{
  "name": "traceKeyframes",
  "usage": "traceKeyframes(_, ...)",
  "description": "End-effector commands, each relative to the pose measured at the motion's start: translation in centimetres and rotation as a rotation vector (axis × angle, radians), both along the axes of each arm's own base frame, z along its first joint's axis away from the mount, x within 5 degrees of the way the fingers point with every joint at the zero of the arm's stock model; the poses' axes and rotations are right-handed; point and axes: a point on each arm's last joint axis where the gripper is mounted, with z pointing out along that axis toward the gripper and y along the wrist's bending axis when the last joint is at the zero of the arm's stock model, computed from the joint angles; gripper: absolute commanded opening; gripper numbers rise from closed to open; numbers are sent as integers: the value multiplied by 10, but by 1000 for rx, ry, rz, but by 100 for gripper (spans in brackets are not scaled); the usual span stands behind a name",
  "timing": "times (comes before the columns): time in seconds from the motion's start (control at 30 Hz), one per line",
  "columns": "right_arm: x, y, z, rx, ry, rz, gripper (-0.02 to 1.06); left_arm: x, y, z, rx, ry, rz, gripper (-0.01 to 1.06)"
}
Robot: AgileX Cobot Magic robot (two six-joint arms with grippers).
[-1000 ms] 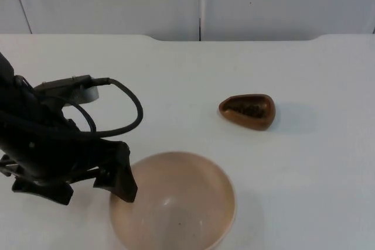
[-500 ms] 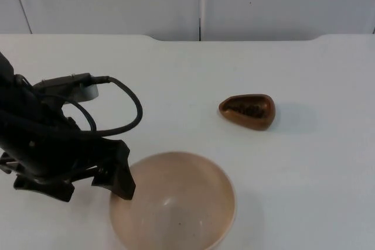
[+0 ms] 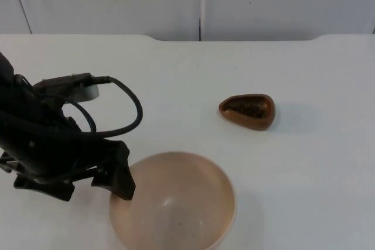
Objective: Pick up the bowl with the left hand and pour the coffee beans from the cup into the bowl with the right hand.
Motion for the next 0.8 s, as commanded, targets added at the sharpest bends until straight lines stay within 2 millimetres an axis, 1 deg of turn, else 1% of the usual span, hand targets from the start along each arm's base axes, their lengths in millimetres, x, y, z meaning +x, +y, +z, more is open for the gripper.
traceKeyframes(0.0,0,0,0,0,-8,-2,105,2,0,0,-1,-10,7,87)
traceKeyframes(0.17,0,0,0,0,-8,-2,105,3,0,-1,1,-16,15,87)
traceKeyframes(0.37,0,0,0,-4,-8,0,105,3,0,-13,12,17,16,87)
traceKeyframes(0.57,0,0,0,-4,-8,0,105,3,0,-14,14,10,14,86)
traceKeyframes(0.63,0,0,0,-4,-8,0,105,3,0,-14,14,10,14,81)
traceKeyframes(0.7,0,0,0,-4,-8,0,105,4,0,-14,9,12,24,71)
traceKeyframes(0.73,0,0,0,-4,-8,0,105,4,0,-14,9,12,24,71)
traceKeyframes(0.77,0,0,0,-4,-8,0,105,4,0,-13,7,10,26,63)
